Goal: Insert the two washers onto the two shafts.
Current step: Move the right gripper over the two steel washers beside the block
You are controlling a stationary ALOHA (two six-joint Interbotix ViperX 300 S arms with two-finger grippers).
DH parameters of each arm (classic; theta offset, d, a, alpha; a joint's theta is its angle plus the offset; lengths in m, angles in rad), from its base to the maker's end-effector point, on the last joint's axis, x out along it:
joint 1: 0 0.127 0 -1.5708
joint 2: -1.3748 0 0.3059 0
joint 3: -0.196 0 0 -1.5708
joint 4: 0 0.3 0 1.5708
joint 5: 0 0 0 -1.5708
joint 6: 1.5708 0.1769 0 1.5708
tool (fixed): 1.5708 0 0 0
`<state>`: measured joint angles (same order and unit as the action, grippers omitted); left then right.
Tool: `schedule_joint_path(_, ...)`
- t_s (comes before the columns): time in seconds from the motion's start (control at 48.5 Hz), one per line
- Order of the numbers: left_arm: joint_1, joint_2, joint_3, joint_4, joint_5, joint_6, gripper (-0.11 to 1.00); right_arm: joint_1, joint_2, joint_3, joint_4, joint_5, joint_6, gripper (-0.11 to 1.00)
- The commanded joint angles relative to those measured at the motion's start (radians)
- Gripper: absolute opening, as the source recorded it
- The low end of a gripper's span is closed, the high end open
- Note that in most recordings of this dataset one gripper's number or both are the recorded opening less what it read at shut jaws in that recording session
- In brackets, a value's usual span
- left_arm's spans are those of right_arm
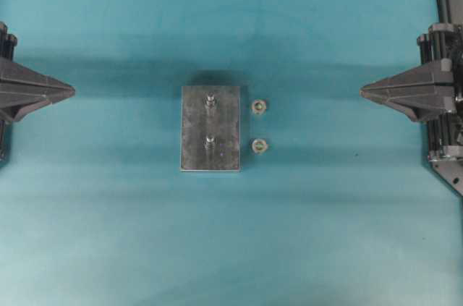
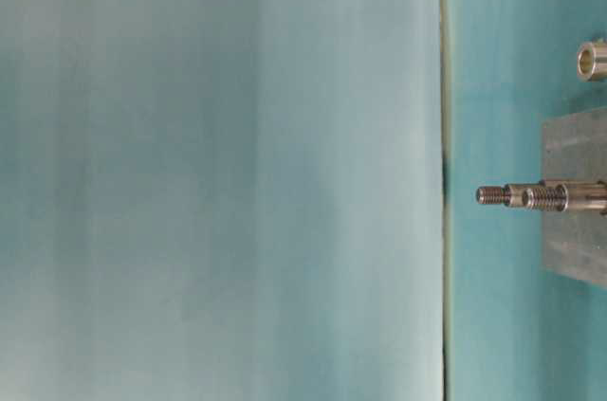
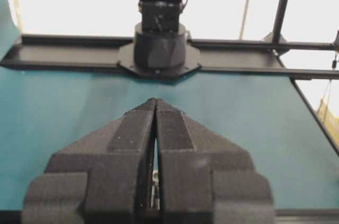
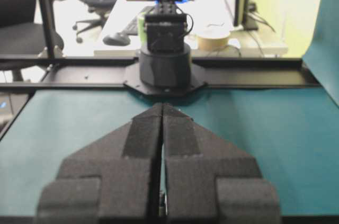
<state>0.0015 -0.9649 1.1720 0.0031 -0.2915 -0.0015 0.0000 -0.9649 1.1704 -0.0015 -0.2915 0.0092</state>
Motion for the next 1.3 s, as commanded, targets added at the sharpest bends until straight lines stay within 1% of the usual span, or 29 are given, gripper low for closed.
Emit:
schedule_joint_path(0.0,0.002,0.02,-0.021,0.006,0.012,-0.044,0.0,-0.015,0.012,-0.009,0.014,0.0,0.003,0.01)
schedule_joint_path(0.103,0.002,0.051,-0.046,0.008,0.057,-0.092,0.0,-0.043,0.034,-0.021,0.091,0.089,0.032,0.01)
schedule_joint_path(0.165,0.002,0.074,-0.069,0.011,0.101,-0.103,0.0,-0.064,0.051,-0.037,0.114,0.155,0.051,0.01)
schedule_joint_path(0.247,0.002,0.107,-0.094,0.014,0.169,-0.095,0.0,-0.086,0.077,-0.067,0.112,0.23,0.054,0.01)
schedule_joint_path(0.33,0.003,0.156,-0.117,0.014,0.245,-0.074,0.0,-0.11,0.118,-0.104,0.106,0.298,0.052,0.01)
schedule_joint_path(0.392,0.005,0.187,-0.132,0.014,0.284,-0.058,0.0,-0.13,0.17,-0.135,0.094,0.362,0.051,0.01)
schedule_joint_path(0.495,0.011,0.225,-0.164,0.014,0.344,-0.058,0.0,-0.149,0.262,-0.184,0.084,0.451,0.049,0.01)
schedule_joint_path(0.536,0.018,0.239,-0.176,0.014,0.362,-0.057,0.0,-0.153,0.302,-0.207,0.083,0.479,0.048,0.01)
schedule_joint_path(0.598,0.029,0.259,-0.19,0.014,0.39,-0.048,0.0,-0.16,0.359,-0.245,0.067,0.508,0.043,0.01)
schedule_joint_path(0.721,0.037,0.31,-0.201,0.014,0.403,-0.023,0.0,-0.161,0.469,-0.307,0.028,0.529,0.021,0.01)
schedule_joint_path(0.783,0.04,0.333,-0.206,0.014,0.403,-0.008,0.0,-0.161,0.532,-0.33,0.023,0.528,0.012,0.01)
schedule_joint_path(0.907,0.049,0.365,-0.221,0.015,0.403,0.015,0.0,-0.161,0.63,-0.37,0.023,0.525,0.017,0.01)
schedule_joint_path(1.092,0.063,0.414,-0.222,0.014,0.39,0.015,0.0,-0.166,0.764,-0.393,0.021,0.502,0.0,0.02)
schedule_joint_path(1.154,0.069,0.43,-0.221,0.014,0.359,0.015,0.0,-0.166,0.801,-0.396,0.021,0.48,-0.009,0.06)
schedule_joint_path(1.195,0.071,0.439,-0.224,0.014,0.348,0.017,0.0,-0.164,0.822,-0.402,0.021,0.469,-0.018,0.12)
schedule_joint_path(1.236,0.071,0.446,-0.227,0.015,0.345,0.018,0.0,-0.164,0.845,-0.411,0.021,0.469,-0.025,0.2)
schedule_joint_path(1.278,0.071,0.454,-0.229,0.014,0.348,0.02,0.0,-0.166,0.862,-0.422,0.021,0.474,-0.029,0.32)
